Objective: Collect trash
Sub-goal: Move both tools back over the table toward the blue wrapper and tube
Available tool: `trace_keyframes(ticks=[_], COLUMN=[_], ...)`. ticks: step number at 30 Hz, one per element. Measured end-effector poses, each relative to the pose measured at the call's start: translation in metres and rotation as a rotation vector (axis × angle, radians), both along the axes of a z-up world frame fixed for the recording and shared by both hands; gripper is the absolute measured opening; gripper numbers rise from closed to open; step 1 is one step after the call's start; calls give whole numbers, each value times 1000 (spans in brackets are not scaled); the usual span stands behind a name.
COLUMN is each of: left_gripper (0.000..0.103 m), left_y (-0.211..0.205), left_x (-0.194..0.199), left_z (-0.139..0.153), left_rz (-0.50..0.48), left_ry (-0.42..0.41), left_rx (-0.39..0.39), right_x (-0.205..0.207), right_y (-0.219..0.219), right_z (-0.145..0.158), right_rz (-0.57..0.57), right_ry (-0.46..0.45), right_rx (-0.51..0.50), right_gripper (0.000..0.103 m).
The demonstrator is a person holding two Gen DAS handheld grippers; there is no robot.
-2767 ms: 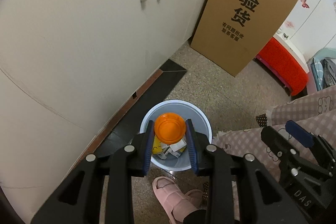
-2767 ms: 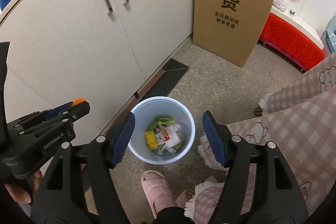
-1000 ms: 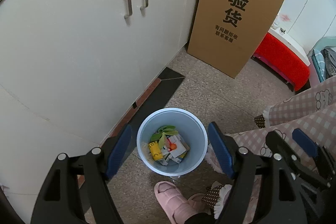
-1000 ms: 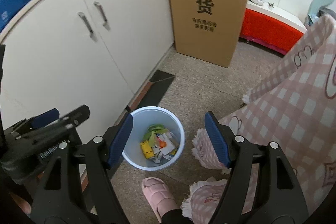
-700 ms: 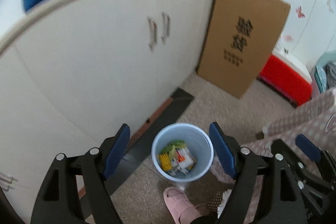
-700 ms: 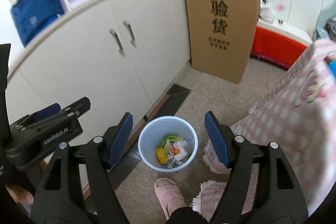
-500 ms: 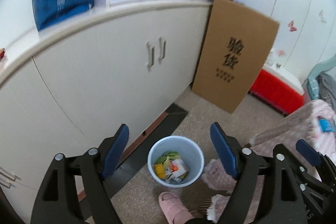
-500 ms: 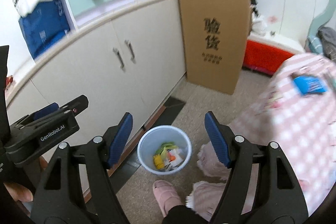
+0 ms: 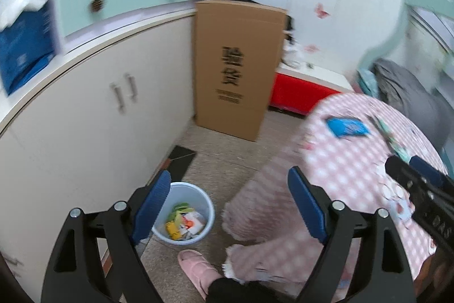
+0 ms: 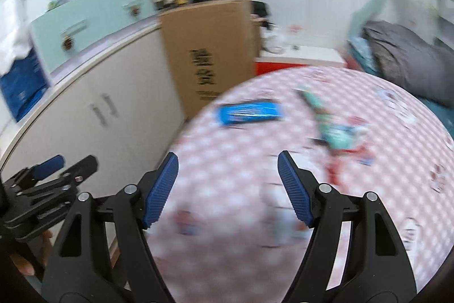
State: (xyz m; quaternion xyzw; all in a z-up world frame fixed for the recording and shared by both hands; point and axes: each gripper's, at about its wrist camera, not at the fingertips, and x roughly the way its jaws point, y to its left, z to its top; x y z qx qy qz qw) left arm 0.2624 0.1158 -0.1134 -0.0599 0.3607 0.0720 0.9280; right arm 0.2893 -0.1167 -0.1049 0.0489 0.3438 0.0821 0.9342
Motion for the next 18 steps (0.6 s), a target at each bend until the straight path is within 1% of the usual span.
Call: trace_keyframes(ticks=[2,5,7,10,12,14,16,18], left_gripper=[83,83,83,84,84,84,84,84], left_y=[-24,-53,-66,-84,-96,-105,-112,-122], left_x=[2,9,12,22,31,41,49,61], left_z=[0,-1,-3,-5,-7,-10,-12,-15], left_rz=[-41,-93,-121,-161,-193,-225,-255,-293], left_ry=[1,8,12,25,38,51,51,52], left_rx=[7,12,14,26,39,63,92,147], right_x=[4,14,23,29,33,39,44,48], right_y=[-29,-59,-74,-83,-85,-84,-84,-83], right_z=[-8,-23,-34,-43,-48,-53,-56,-56], right_rz=[-55,-102,-115,-101,-84,-58,-35,-19], right_ry=[34,84,126,146,155,169,181,182], right_rx=[-14,-32,-40,-33,-32,-36,-22,-40], right_gripper=[72,72,72,71,63,60,51,23])
